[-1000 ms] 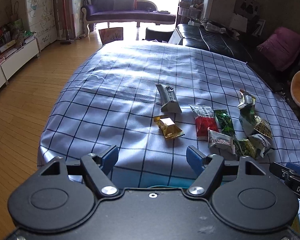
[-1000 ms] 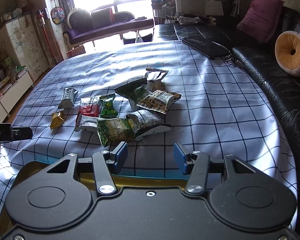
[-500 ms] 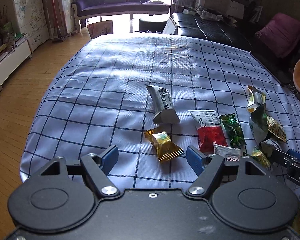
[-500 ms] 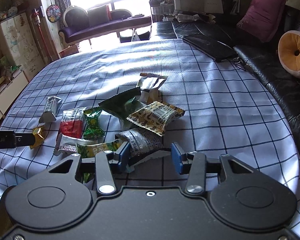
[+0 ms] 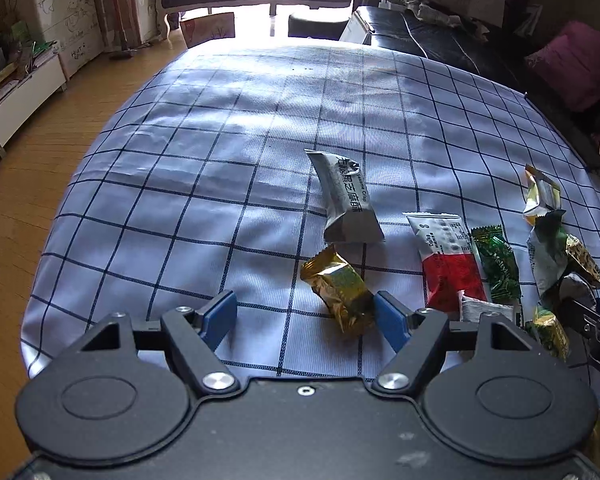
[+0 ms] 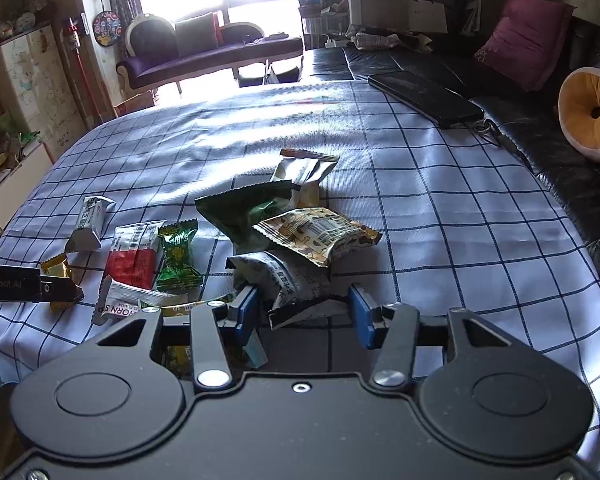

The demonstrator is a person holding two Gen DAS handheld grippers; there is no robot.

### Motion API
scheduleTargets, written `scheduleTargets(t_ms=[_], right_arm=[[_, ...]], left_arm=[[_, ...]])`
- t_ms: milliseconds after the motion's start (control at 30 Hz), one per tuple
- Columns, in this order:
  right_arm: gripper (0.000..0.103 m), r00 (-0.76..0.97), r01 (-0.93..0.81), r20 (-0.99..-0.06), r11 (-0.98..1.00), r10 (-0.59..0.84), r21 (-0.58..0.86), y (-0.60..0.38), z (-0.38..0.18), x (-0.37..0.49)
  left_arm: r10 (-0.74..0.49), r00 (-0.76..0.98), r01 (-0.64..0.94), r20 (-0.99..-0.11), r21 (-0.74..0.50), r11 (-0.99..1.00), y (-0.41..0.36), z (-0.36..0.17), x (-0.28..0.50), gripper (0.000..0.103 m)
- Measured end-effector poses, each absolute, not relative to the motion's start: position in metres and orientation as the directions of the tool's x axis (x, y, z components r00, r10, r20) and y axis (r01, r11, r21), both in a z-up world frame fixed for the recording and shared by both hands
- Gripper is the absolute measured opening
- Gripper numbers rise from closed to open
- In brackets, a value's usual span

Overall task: Organize snacks
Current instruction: 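Grasp the gold candy with the left tool while the right grasps a white packet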

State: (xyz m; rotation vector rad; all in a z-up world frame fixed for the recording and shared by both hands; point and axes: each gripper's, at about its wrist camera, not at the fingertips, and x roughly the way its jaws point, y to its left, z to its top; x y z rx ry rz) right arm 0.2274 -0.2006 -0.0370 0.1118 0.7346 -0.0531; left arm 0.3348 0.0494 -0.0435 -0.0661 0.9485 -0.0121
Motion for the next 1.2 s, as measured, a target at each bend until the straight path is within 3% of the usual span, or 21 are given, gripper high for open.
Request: scheduleTargets(t_ms=[300,1033,1200], right_arm=[[0.058,0.748,0.096,-0.663,0.990,-0.002,0.105,-0.205,-0.036,0.222],[0.058,0.737,0.019,-0.674,0.995,0.049,0.093,-0.200,-0.042,0.252],[0.059,0.750,-0.007,-0.661,1.000,0.022,0.025,-0.191,-0.046,0.250]], left_arm=[[-0.020,0.586,0.005,-0.810,-0.021,1.000,0.038,-0.053,0.337,0.089],[-0.040,0.601,0.011,-0.798,-0.042,0.999,0.039,-0.057,0.334,0.094],[-0.047,0.606,0.010,-0.794,-0.052,0.999,0.041,-0.057,0.333,0.094]])
